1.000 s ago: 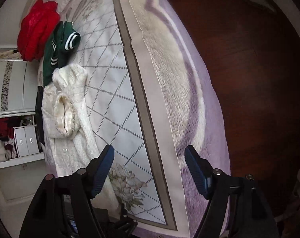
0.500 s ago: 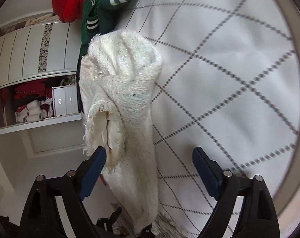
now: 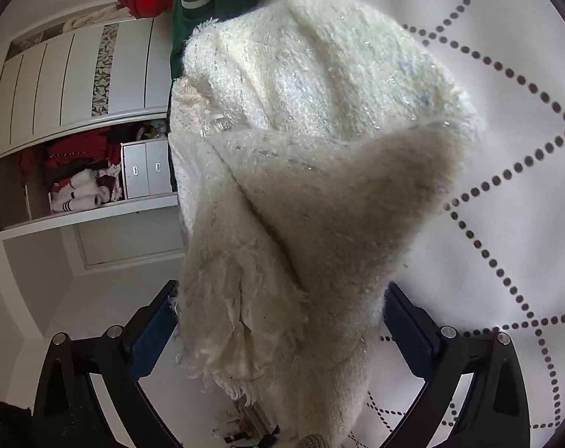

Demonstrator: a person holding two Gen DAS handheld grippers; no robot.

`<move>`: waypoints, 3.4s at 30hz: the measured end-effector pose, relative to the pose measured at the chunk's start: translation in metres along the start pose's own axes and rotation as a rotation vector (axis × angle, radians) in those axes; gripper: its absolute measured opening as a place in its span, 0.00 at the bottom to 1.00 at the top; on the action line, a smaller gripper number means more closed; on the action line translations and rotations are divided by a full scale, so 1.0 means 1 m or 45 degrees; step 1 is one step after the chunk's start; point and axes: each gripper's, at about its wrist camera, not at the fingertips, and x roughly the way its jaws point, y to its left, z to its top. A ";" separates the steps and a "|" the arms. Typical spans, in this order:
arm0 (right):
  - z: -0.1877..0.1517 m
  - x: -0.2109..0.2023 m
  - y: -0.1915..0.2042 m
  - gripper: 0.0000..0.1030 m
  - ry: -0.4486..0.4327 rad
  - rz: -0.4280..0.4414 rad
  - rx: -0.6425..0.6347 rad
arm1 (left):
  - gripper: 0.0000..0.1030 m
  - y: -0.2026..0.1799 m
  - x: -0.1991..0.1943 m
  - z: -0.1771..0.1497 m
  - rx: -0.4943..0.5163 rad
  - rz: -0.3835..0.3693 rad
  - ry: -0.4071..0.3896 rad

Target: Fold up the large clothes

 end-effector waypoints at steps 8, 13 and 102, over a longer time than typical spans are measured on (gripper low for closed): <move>0.009 0.011 0.014 1.00 -0.056 -0.091 0.085 | 0.17 0.010 0.000 0.002 -0.029 -0.061 0.017; 0.011 0.006 0.006 1.00 -0.124 -0.114 0.166 | 0.17 0.012 0.001 0.002 -0.038 -0.099 0.024; -0.096 0.214 0.258 0.62 -0.068 -0.888 0.166 | 0.88 0.445 0.231 0.009 -0.473 -0.990 0.256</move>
